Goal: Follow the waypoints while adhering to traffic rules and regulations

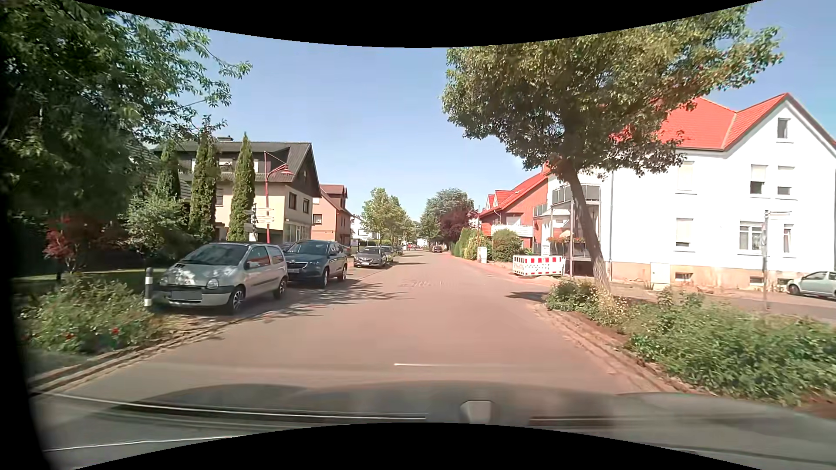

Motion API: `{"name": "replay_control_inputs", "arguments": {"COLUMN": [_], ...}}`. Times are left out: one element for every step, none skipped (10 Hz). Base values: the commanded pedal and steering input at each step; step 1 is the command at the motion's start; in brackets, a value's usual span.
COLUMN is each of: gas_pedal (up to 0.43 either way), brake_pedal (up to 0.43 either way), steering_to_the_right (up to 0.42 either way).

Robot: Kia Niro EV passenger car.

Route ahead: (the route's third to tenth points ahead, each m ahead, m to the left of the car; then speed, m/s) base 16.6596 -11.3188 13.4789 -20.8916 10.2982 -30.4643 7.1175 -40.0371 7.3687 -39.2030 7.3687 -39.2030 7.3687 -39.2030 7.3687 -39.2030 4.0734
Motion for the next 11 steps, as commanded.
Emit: {"name": "replay_control_inputs", "arguments": {"gas_pedal": [0.0,0.0,0.028,0.028,0.028,0.028,0.028,0.028,0.028,0.028,0.028], "brake_pedal": [0.006,0.006,0.006,0.006,0.006,0.006,0.006,0.006,0.006,0.006,0.006], "steering_to_the_right": [0.005,0.008,0.008,0.008,0.008,0.008,0.008,0.008,0.008,0.008,0.008]}}
